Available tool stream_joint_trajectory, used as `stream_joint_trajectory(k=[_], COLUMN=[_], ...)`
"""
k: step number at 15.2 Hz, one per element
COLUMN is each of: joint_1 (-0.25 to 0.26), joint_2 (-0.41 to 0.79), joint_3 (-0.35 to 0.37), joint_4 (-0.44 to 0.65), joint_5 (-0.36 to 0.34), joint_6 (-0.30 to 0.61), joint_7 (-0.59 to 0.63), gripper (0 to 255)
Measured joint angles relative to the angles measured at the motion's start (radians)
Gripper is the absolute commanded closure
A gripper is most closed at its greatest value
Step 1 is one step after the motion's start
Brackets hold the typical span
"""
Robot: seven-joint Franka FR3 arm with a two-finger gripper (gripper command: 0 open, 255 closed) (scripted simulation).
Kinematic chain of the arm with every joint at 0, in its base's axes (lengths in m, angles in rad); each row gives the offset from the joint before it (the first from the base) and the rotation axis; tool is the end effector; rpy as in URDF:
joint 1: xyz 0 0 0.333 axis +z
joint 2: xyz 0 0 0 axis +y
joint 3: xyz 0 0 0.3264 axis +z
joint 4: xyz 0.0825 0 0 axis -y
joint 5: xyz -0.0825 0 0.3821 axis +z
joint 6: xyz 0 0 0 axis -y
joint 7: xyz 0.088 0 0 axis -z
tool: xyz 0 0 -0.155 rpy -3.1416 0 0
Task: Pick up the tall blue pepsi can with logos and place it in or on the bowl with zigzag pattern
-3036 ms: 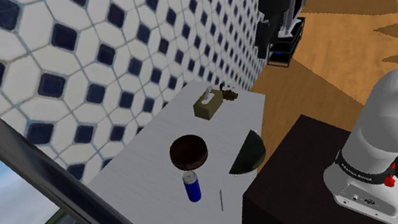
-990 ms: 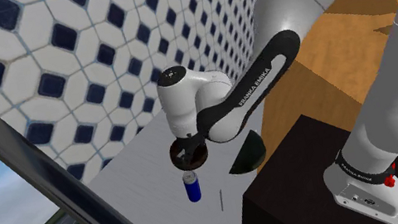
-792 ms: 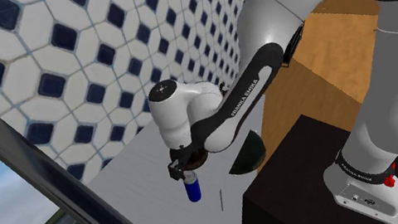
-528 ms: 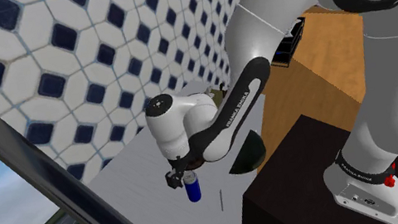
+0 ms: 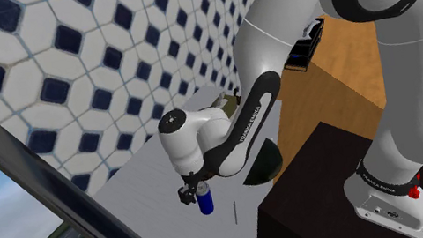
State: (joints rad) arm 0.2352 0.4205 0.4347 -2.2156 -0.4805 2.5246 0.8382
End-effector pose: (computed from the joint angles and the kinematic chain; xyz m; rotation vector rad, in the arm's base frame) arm 0.4248 0.3408 0.1603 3.0307 0.3110 0.0497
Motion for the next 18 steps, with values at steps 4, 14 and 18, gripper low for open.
stream_joint_trajectory(k=[4, 14, 18], joint_1=[0.0, 0.0, -0.009], joint_2=[0.0, 0.0, -0.023], joint_3=[-0.001, 0.0, 0.013], joint_4=[-0.001, -0.001, -0.002], joint_5=[-0.001, -0.001, 0.02], joint_6=[0.001, 0.002, -0.017], joint_7=[0.001, 0.001, -0.015], gripper=[0, 255, 255])
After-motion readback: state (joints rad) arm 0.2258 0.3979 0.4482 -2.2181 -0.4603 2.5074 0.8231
